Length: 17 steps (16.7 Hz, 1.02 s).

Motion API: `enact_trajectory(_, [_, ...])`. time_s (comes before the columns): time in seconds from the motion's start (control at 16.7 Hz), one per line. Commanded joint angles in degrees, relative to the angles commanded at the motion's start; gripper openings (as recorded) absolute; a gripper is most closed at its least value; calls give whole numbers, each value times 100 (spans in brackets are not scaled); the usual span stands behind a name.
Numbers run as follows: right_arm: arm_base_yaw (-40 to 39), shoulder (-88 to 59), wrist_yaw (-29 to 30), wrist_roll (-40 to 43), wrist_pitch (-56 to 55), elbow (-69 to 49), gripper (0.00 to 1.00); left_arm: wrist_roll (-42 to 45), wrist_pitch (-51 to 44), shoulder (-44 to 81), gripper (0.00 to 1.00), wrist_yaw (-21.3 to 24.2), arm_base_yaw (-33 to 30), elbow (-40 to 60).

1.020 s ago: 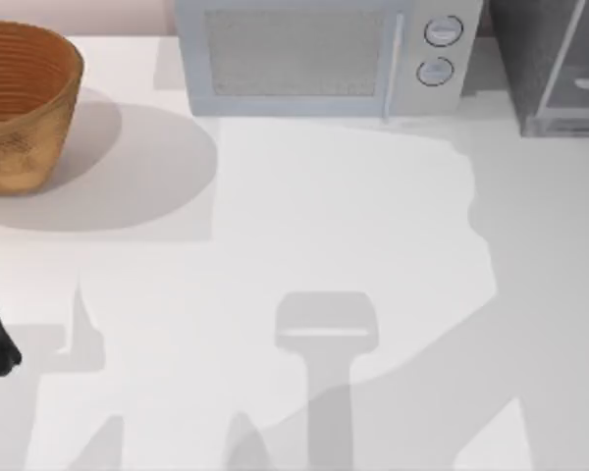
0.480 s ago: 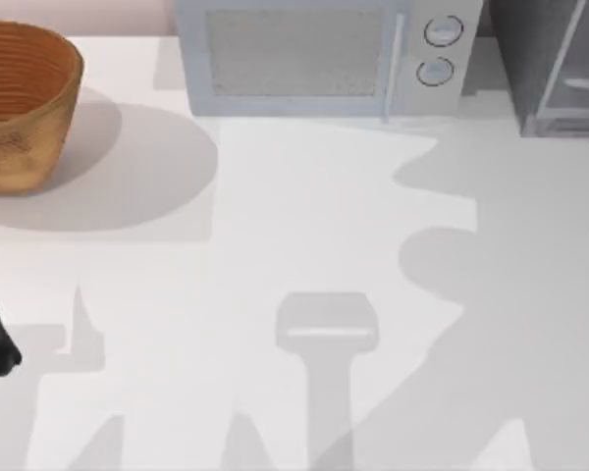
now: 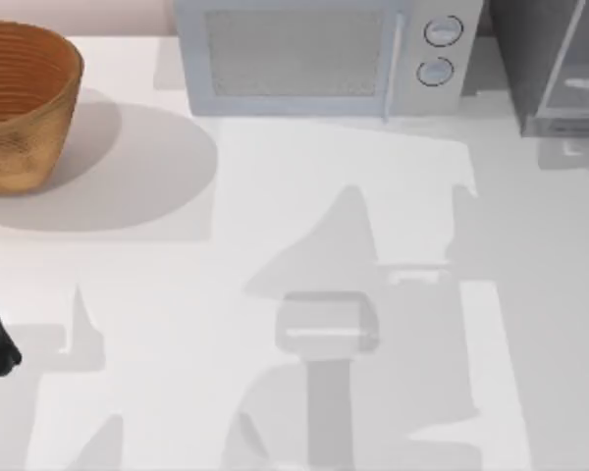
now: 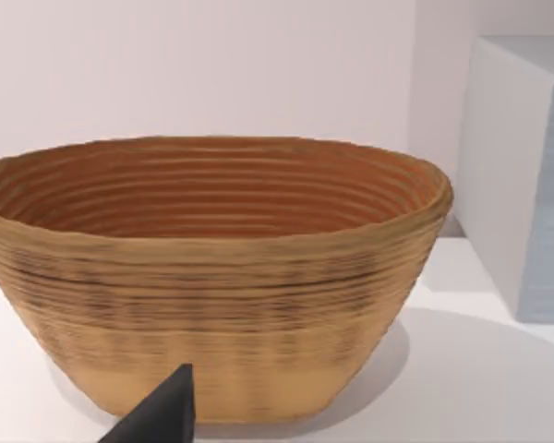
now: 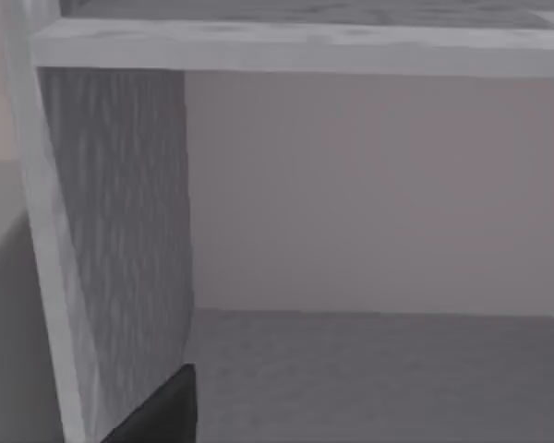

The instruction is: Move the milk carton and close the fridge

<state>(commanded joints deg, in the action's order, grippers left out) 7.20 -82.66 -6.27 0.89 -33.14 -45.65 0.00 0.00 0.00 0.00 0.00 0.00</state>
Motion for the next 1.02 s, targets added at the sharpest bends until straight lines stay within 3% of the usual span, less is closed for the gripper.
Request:
enact_trajectory(0.66, [-296, 3768, 324, -154, 1431, 1985, 100, 0, 0, 0, 100, 0, 0, 0])
enact_trajectory(1.02, [-459, 6632, 513, -91, 2315, 3322, 100, 0, 0, 0, 100, 0, 0, 0])
